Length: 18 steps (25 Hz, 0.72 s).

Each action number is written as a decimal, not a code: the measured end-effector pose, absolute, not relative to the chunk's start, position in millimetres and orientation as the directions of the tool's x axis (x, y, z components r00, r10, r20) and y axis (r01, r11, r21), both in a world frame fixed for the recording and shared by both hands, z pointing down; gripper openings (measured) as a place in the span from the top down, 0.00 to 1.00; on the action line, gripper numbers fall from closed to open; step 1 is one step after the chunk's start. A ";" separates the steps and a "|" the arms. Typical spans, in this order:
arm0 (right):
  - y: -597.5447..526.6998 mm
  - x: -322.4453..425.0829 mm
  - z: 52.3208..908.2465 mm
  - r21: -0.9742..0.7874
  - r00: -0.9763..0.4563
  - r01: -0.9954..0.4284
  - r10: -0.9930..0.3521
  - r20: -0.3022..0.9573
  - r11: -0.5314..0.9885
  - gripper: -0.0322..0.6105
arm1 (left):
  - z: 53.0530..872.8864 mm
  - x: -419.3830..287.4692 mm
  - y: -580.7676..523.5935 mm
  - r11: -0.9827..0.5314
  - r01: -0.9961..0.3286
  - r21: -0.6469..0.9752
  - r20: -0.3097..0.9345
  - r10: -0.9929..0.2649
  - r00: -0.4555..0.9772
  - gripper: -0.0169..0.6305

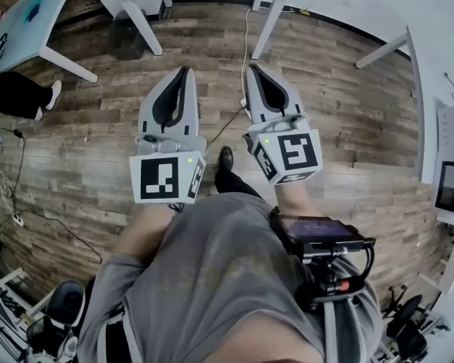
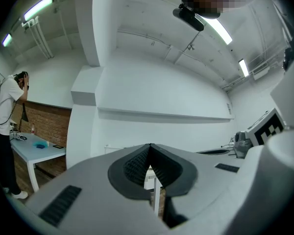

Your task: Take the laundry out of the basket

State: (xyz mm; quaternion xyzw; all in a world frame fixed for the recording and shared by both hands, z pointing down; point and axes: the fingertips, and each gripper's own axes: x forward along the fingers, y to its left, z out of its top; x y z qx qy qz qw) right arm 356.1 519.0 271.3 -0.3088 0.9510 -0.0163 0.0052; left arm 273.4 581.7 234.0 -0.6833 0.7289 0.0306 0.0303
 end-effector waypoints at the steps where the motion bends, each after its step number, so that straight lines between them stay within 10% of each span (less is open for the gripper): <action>1: 504.2 354.9 269.4 -0.034 -0.808 -0.589 -0.589 -0.004 0.808 0.94 | 231.0 271.9 566.9 0.063 -0.998 -0.001 -0.089 -0.994 -0.062 0.96; 18: 356.1 335.0 271.7 -0.065 -0.803 -0.594 -0.596 -0.006 0.802 0.94 | 220.4 262.2 421.7 0.020 -0.998 -0.053 -0.084 -0.996 -0.016 0.96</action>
